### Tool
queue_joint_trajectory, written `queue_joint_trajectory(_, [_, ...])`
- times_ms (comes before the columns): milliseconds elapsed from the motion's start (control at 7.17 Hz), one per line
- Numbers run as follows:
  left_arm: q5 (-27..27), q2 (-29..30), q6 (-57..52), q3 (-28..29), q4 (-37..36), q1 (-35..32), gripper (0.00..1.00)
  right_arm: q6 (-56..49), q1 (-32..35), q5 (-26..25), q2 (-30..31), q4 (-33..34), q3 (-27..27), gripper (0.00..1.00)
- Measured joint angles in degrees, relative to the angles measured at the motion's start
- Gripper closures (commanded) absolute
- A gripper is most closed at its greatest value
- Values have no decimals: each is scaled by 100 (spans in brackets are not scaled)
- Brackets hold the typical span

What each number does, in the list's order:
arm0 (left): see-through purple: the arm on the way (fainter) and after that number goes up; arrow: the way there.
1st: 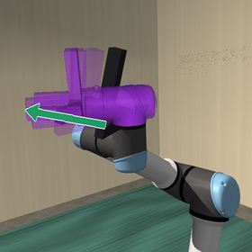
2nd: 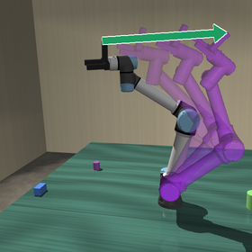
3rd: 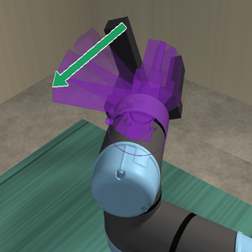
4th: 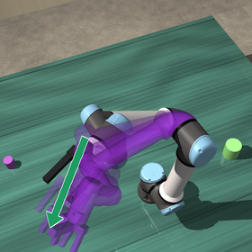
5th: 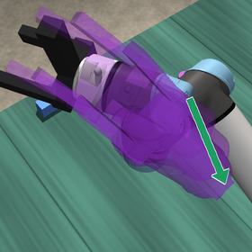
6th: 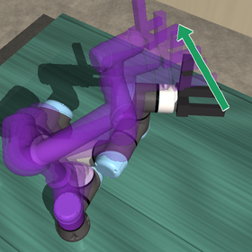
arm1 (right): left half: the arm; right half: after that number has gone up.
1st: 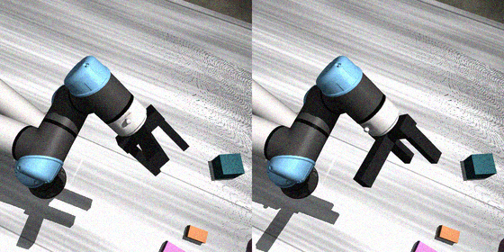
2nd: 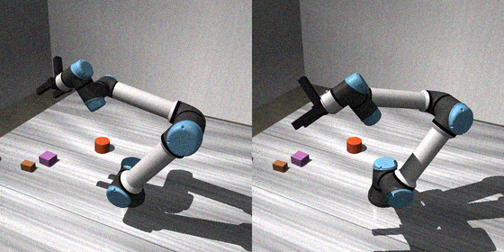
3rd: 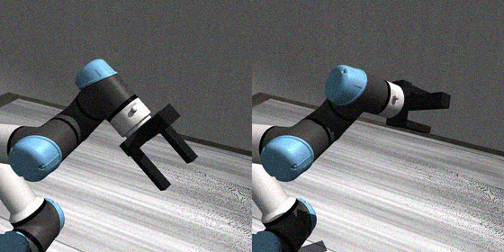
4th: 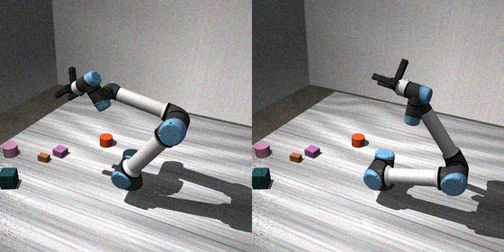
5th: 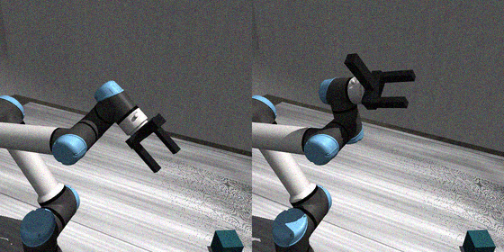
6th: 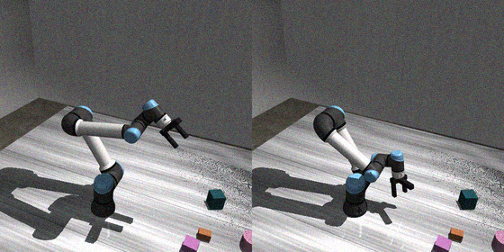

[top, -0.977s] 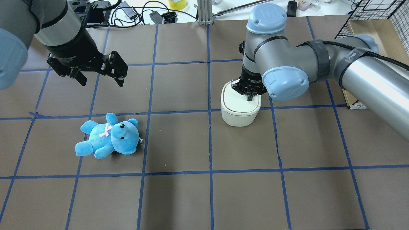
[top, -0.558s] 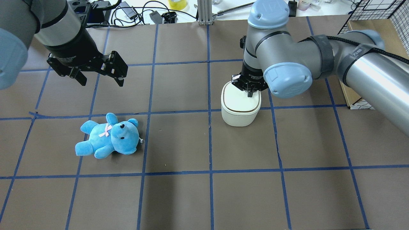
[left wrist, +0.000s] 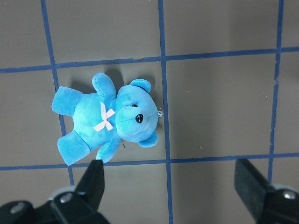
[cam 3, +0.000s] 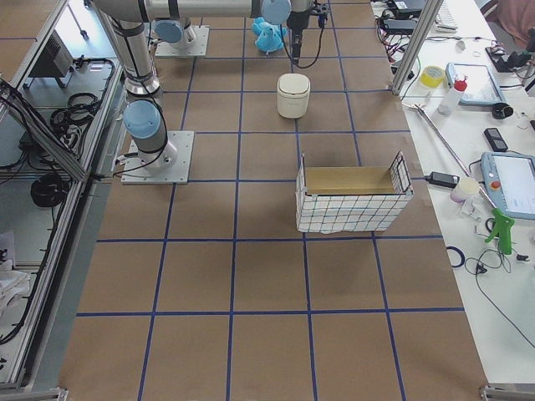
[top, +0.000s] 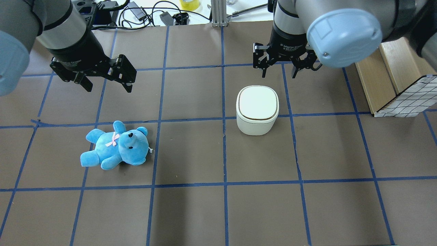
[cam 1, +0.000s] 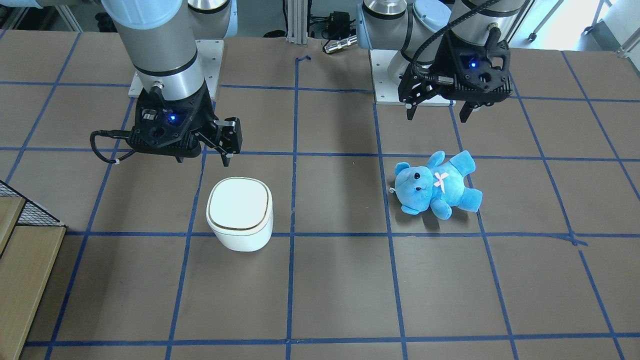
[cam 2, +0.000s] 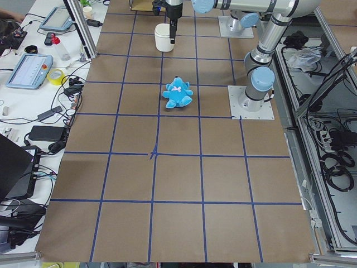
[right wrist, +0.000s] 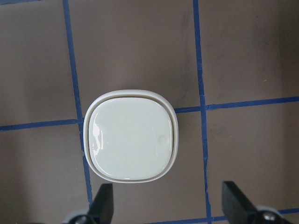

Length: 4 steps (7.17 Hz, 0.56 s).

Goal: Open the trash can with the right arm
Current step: 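Lift the right gripper up away from the trash can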

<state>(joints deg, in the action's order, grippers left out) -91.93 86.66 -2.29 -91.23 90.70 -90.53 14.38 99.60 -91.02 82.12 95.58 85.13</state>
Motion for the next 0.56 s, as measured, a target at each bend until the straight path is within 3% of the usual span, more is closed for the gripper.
queue_joint_trajectory(558, [0, 0, 4, 0, 0, 0, 0, -567, -227, -110, 94, -649, -680, 0])
